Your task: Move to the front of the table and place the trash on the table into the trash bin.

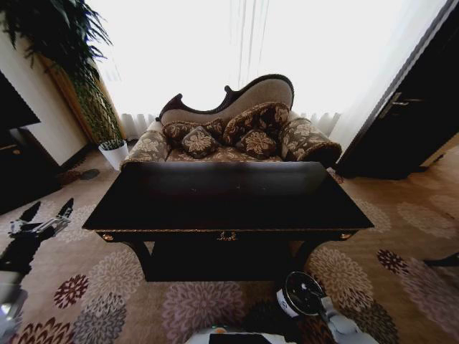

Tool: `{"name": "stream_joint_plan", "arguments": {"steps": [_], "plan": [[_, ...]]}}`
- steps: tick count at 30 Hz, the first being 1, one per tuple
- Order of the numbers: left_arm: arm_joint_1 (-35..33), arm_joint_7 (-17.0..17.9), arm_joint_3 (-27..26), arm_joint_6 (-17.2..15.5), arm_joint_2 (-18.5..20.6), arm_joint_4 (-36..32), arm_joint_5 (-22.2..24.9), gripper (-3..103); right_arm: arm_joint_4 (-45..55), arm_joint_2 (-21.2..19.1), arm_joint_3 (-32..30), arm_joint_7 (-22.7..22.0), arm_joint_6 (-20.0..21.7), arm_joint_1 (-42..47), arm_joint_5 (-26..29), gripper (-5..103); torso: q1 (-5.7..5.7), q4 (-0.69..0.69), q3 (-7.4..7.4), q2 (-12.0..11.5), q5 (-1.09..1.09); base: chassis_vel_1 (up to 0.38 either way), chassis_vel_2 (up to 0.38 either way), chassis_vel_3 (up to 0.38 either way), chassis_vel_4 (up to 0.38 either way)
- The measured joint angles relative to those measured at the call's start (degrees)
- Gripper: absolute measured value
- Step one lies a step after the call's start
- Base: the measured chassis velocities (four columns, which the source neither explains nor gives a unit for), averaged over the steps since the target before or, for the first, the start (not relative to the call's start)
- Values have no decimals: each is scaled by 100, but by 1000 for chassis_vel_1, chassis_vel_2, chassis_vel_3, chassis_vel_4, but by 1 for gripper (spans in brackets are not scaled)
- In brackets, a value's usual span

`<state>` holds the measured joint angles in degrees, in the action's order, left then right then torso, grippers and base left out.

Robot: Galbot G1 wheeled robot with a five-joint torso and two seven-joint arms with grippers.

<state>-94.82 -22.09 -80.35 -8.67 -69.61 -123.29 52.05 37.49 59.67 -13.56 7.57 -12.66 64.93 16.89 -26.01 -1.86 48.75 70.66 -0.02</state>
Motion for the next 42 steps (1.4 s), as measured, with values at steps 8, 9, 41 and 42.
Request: {"name": "stream_joint_plan", "arguments": {"steps": [8, 9, 41, 42], "plan": [[10, -2, 23, 2, -34, -8, -14, 100, 6, 13, 8, 1, 28, 19, 34, 30, 0, 0, 0, 0, 0, 0, 0, 0, 0], [10, -2, 24, 2, -37, -8, -16, 100, 6, 14, 13, 12, 28, 18, 32, 35, 0, 0, 0, 0, 0, 0, 0, 0, 0], [8, -11, 37, 4, -55, -18, -34, 100, -352, 86, -308, 270, -1164, -213, -2043, 100, 0, 1, 0, 0, 0, 0, 0, 0, 0], [8, -11, 37, 3, -56, -18, -33, 100, -353, 89, -318, 271, -1204, -213, -2104, 100, 0, 1, 0, 0, 1, 0, 0, 0, 0]]}}
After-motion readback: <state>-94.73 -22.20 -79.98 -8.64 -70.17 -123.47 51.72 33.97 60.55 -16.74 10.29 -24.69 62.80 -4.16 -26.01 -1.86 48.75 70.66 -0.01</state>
